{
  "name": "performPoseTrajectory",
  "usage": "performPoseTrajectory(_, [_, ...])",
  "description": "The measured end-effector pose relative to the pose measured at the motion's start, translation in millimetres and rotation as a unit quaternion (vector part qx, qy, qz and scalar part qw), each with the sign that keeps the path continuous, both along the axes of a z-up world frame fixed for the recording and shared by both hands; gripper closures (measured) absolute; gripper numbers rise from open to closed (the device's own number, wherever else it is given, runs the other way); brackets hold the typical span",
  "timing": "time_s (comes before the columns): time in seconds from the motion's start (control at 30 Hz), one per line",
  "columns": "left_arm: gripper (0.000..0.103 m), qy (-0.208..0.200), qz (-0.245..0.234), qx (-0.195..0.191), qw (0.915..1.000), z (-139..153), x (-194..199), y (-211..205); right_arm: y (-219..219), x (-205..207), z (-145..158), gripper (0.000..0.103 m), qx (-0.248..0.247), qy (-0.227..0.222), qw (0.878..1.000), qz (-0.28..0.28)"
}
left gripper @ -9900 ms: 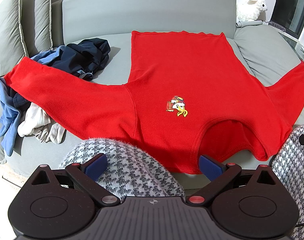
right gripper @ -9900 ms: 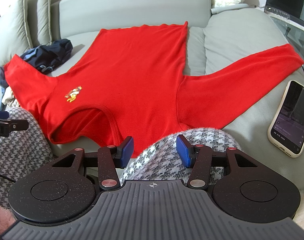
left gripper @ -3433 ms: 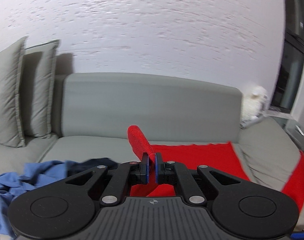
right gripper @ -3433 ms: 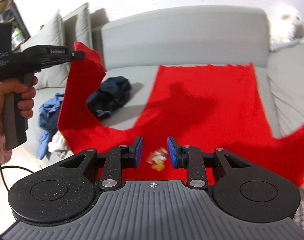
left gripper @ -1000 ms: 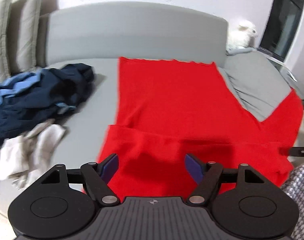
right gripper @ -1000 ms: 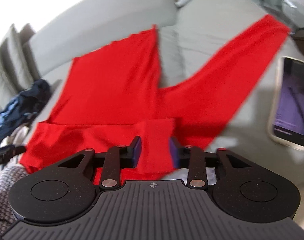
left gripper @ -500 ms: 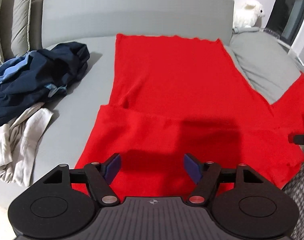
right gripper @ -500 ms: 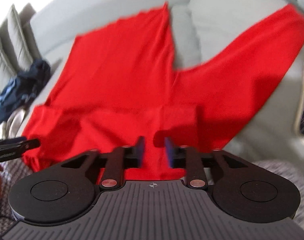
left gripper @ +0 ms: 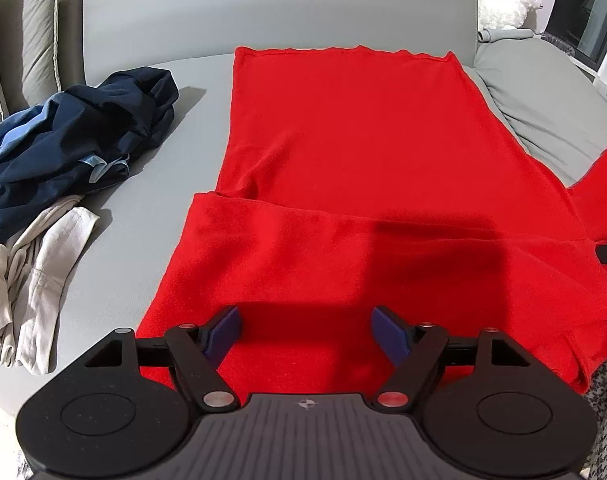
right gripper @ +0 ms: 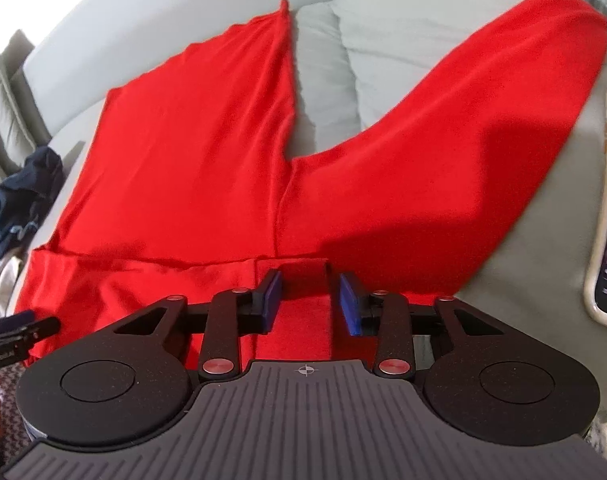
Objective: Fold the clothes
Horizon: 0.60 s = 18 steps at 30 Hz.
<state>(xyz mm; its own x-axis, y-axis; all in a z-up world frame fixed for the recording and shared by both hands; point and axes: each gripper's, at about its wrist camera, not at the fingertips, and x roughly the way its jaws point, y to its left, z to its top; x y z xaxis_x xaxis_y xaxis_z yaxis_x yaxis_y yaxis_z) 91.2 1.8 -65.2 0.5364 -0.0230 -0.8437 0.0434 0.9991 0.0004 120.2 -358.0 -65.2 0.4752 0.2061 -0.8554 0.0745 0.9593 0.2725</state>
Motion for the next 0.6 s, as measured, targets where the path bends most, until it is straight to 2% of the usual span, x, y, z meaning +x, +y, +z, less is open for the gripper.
performPoseTrajectory(0.1, [0.029,-0.009,0.024,0.0,0.9997,5,-1,6,8,-1,9,0.096,-0.022,-0.02,0.999,0.015])
performPoseTrajectory(0.2, [0.029,-0.025,0.041,0.0,0.9988,11,0,13,19,-3,34,0.096,-0.082,-0.079,0.993,0.032])
performPoseTrajectory(0.3, [0.029,-0.029,0.052,0.014,0.9981,9,6,15,24,4,53,0.096,-0.107,-0.113,0.987,0.039])
performPoseTrajectory(0.4, [0.029,-0.032,0.061,0.029,0.9972,6,12,16,28,17,55,0.096,-0.125,-0.107,0.985,0.052])
performPoseTrajectory(0.53, [0.03,-0.021,0.102,0.054,0.9931,1,17,25,24,34,29,0.094,-0.123,-0.055,0.99,0.053])
performPoseTrajectory(0.6, [0.03,-0.026,0.106,0.047,0.9929,5,14,29,22,37,18,0.074,-0.119,-0.033,0.991,0.051])
